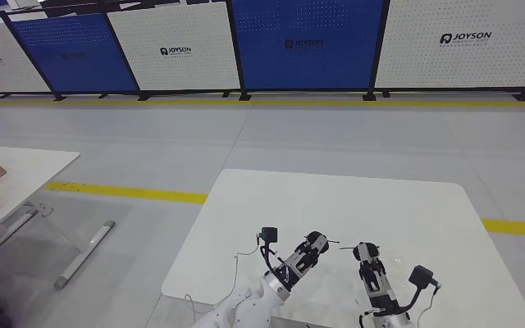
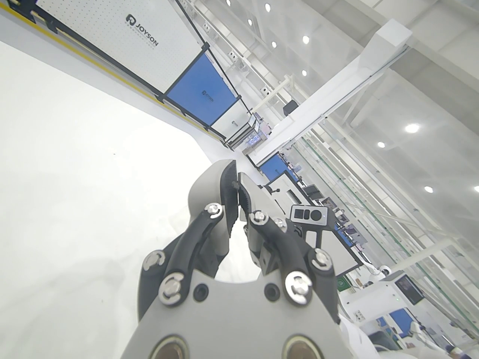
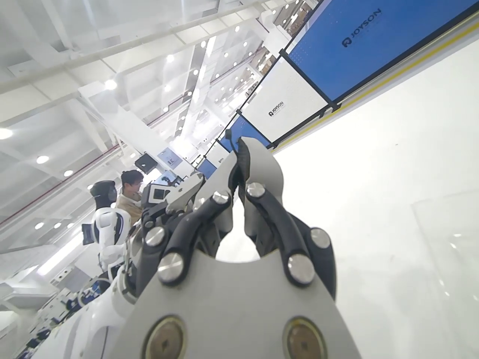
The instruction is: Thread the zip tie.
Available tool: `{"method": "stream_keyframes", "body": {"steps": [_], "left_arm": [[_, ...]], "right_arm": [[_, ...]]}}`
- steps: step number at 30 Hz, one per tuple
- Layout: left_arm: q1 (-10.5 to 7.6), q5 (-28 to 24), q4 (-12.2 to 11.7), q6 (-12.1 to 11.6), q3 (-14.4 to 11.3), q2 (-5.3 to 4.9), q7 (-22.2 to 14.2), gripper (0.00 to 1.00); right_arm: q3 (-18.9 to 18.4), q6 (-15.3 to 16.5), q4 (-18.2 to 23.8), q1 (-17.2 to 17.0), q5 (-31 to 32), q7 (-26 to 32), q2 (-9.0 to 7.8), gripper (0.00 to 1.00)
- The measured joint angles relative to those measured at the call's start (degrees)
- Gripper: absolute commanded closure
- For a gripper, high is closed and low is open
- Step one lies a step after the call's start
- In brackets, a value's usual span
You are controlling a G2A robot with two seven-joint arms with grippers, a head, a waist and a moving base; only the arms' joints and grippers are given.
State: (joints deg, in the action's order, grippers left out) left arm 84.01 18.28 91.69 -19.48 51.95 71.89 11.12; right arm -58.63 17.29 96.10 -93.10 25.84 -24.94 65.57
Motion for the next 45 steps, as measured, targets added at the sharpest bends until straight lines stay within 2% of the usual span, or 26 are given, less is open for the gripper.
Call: {"method": "stream_keyframes", "body": {"steps": [12,17,27,45], "left_arm": [[0.00,0.00,0.00,0.00,0.00,0.00,0.00,1.00],[0.00,0.00,0.00,0.00,0.00,0.00,0.00,1.00],[0.00,0.00,0.00,0.00,0.00,0.00,0.00,1.00],[0.00,0.00,0.00,0.00,0.00,0.00,0.00,1.00]], "right_arm": [[-0.23,-0.90,0.41,0.14,0.29,-0.60,0.37,1.00],[-0.31,0.40,0.02,0.27,0.01,-1.76,0.92,1.00],[-0.45,0.47,-0.17,0.30,0.07,-1.52,1.13,1.00],[-0.50,-2.08,-0.85,1.37,1.17,0.79,2.71,1.00]]}}
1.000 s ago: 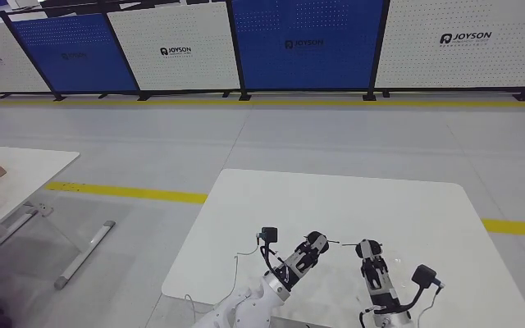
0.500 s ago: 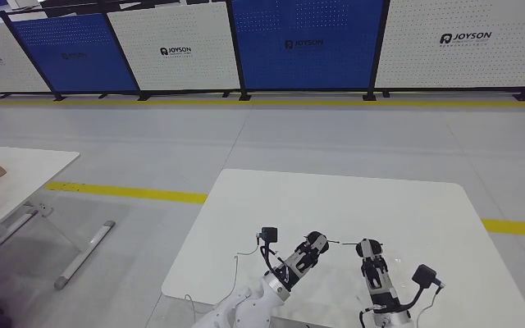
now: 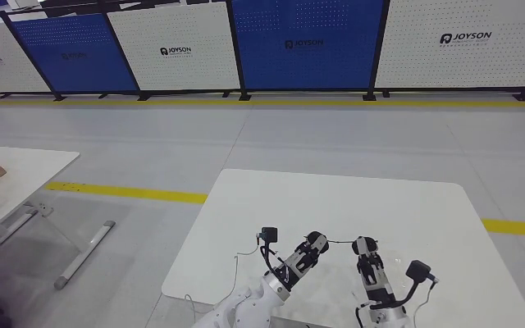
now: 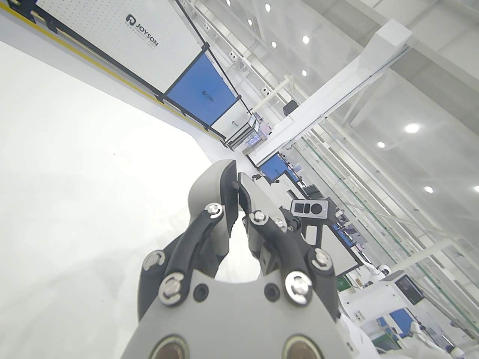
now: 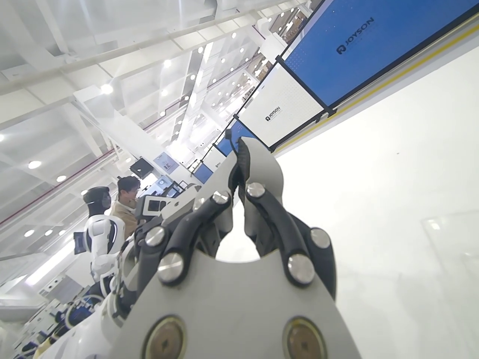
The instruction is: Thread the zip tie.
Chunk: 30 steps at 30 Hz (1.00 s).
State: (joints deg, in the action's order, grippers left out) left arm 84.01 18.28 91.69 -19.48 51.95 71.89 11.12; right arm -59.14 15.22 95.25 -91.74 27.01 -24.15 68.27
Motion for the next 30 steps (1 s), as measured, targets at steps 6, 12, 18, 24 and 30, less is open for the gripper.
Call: {"method": "stream_keyframes", "body": {"steps": [6,12,18,24,30], "left_arm": [[0.00,0.00,0.00,0.00,0.00,0.00,0.00,1.00],[0.00,0.00,0.00,0.00,0.00,0.00,0.00,1.00],[0.00,0.00,0.00,0.00,0.00,0.00,0.00,1.00],[0.00,0.00,0.00,0.00,0.00,0.00,0.00,1.00],[0.00,0.00,0.00,0.00,0.00,0.00,0.00,1.00]], "right_arm": [[-0.33,0.20,-0.25,-0.04,0.11,0.40,0.43,1.00],[-1.32,1.75,-0.01,-0.83,-0.16,0.61,0.64,1.00],[-2.08,1.92,0.13,-1.21,0.09,1.11,0.91,1.00],[-2.29,1.67,0.25,-1.12,0.59,1.74,1.28,1.00],[-2.33,0.96,-0.03,-0.92,1.24,2.28,1.68,1.00]]}}
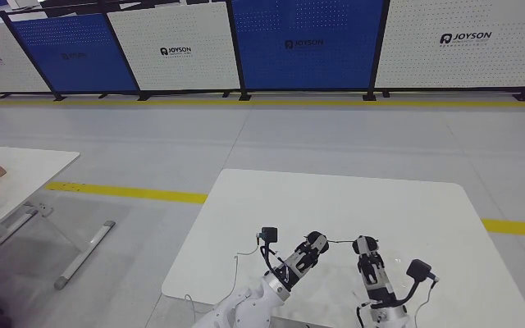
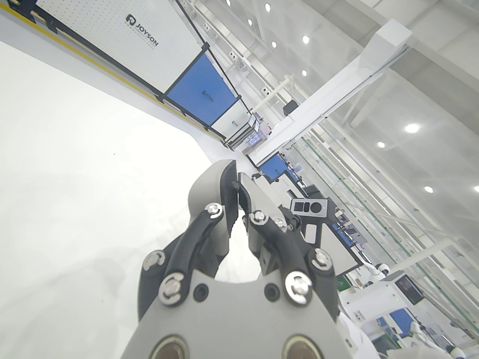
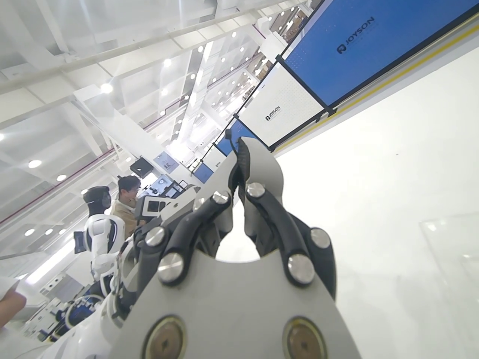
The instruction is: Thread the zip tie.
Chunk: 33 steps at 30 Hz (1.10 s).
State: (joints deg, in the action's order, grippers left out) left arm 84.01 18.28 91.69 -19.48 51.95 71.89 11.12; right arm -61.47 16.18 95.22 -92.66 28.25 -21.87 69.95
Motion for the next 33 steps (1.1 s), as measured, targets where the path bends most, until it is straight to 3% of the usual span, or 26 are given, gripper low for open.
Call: {"method": "stream_keyframes", "body": {"steps": [33], "left_arm": [[0.00,0.00,0.00,0.00,0.00,0.00,0.00,1.00]], "right_arm": [[-1.96,1.89,-0.16,-0.85,0.89,1.50,1.49,1.00]]}}
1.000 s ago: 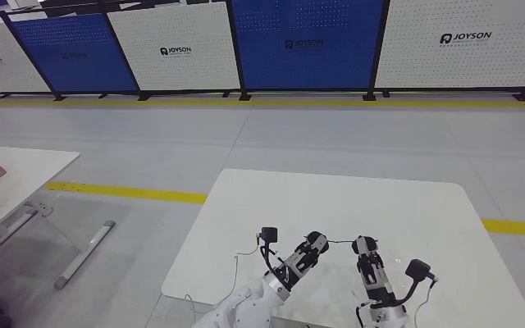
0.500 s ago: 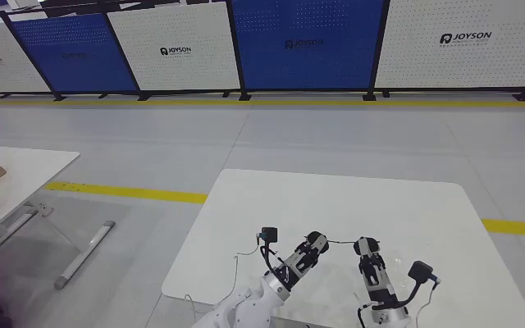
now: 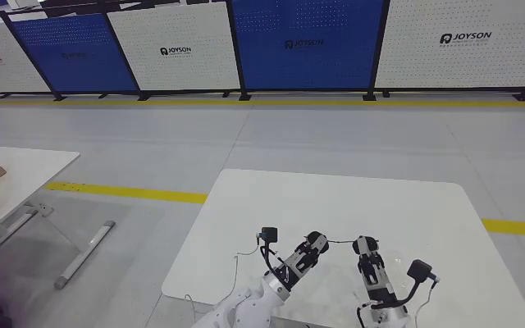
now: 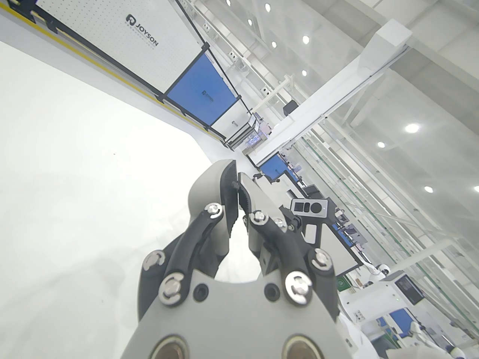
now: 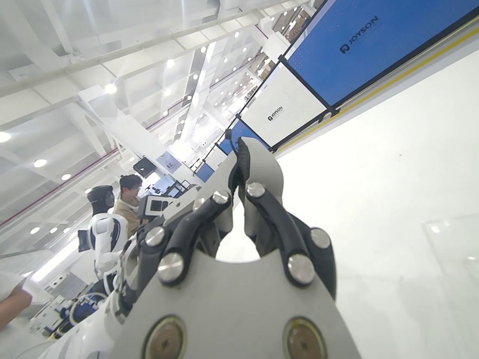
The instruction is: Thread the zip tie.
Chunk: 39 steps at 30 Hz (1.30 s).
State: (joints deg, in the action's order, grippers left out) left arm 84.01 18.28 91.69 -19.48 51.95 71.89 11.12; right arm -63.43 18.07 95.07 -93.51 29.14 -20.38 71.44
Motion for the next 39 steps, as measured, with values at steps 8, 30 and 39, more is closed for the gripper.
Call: {"method": "stream_keyframes", "body": {"steps": [8,30,39], "left_arm": [[0.00,0.00,0.00,0.00,0.00,0.00,0.00,1.00],[0.00,0.00,0.00,0.00,0.00,0.00,0.00,1.00],[0.00,0.00,0.00,0.00,0.00,0.00,0.00,1.00]], "right_arm": [[-0.49,0.42,0.14,-0.38,0.21,0.06,0.30,1.00],[-1.82,1.20,0.77,-1.57,0.48,0.27,0.82,1.00],[-1.95,0.17,0.53,-1.21,0.50,0.53,1.02,1.00]]}}
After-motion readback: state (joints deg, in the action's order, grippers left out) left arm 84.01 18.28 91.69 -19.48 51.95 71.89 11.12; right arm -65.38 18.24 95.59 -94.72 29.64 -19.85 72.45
